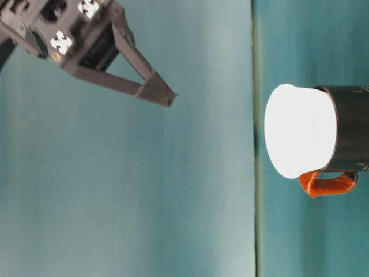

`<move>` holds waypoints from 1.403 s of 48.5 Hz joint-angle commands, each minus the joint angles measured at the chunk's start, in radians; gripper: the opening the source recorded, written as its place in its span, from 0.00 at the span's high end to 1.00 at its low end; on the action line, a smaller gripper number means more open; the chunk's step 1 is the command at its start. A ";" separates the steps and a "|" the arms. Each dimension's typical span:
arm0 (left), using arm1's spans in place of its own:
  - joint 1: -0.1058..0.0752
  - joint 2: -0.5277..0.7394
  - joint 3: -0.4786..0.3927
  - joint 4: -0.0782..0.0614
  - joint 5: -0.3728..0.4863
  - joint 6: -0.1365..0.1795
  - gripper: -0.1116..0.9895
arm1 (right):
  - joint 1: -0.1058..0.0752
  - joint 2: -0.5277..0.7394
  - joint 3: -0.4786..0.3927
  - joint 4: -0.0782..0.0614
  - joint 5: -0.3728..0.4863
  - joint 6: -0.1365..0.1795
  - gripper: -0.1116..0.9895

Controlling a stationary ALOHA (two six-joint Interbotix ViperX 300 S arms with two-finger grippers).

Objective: Put the paper cup into the moved red handle cup holder.

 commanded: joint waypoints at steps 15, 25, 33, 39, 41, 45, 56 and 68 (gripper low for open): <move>0.002 -0.009 -0.012 0.002 -0.005 -0.002 0.04 | 0.017 -0.189 0.166 0.003 -0.198 0.000 0.11; 0.002 -0.011 -0.012 0.003 -0.006 0.000 0.04 | 0.020 -0.259 0.238 0.005 -0.202 0.002 0.11; 0.002 -0.015 -0.012 0.002 -0.008 0.000 0.04 | 0.028 -0.272 0.270 0.005 -0.209 0.002 0.11; 0.002 -0.025 -0.011 0.002 -0.006 0.000 0.04 | 0.032 -0.273 0.275 0.005 -0.225 0.002 0.11; 0.002 -0.026 -0.011 0.002 -0.008 0.000 0.04 | 0.032 -0.273 0.276 0.006 -0.232 0.002 0.11; 0.002 -0.029 -0.009 0.002 -0.008 -0.002 0.04 | 0.032 -0.273 0.278 0.006 -0.242 0.000 0.11; 0.002 -0.029 -0.009 0.002 -0.008 -0.002 0.04 | 0.032 -0.273 0.282 0.005 -0.245 0.002 0.11; 0.000 -0.029 -0.009 0.002 -0.009 -0.002 0.04 | 0.032 -0.273 0.284 0.006 -0.245 0.002 0.11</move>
